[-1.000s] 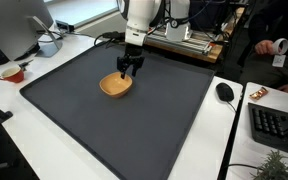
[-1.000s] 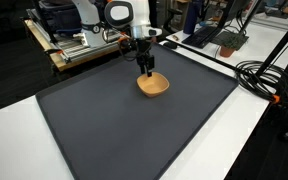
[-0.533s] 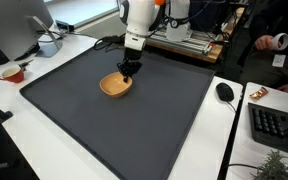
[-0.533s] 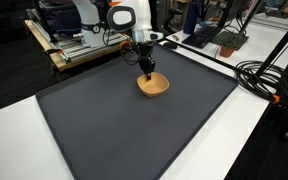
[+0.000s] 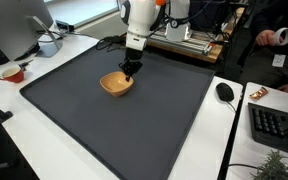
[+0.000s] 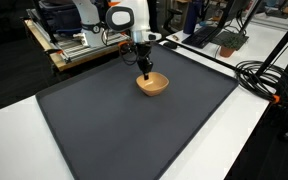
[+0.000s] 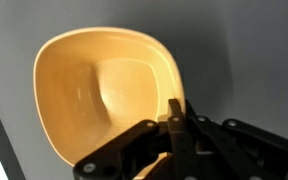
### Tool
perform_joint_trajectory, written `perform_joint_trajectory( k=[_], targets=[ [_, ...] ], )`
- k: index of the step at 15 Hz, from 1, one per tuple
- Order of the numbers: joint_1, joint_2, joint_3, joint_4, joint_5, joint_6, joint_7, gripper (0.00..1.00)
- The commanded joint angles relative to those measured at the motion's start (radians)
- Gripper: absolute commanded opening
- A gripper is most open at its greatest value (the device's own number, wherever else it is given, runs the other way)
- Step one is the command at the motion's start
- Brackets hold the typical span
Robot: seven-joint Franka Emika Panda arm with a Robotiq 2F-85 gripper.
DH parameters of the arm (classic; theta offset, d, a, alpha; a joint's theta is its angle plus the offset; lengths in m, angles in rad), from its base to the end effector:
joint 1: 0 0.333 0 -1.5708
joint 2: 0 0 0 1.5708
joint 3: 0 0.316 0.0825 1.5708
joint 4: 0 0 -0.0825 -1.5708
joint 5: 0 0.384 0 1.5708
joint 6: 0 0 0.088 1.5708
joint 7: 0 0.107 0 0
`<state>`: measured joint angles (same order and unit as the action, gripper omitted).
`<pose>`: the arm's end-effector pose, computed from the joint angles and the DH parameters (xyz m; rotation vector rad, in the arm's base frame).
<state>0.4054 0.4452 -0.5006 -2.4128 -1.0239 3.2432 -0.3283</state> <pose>0.4836 0.0251 0.1670 2.1732 1.7468 0.3022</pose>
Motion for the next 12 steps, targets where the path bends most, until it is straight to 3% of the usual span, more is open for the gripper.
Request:
perform_joint_trajectory(
  k=[1, 12],
  targets=[
    [-0.022, -0.041, 0.025, -0.042, -0.003, -0.013, -0.015, 0.01],
    [-0.175, -0.143, 0.190, -0.067, 0.055, -0.132, -0.094, 0.01]
  ],
)
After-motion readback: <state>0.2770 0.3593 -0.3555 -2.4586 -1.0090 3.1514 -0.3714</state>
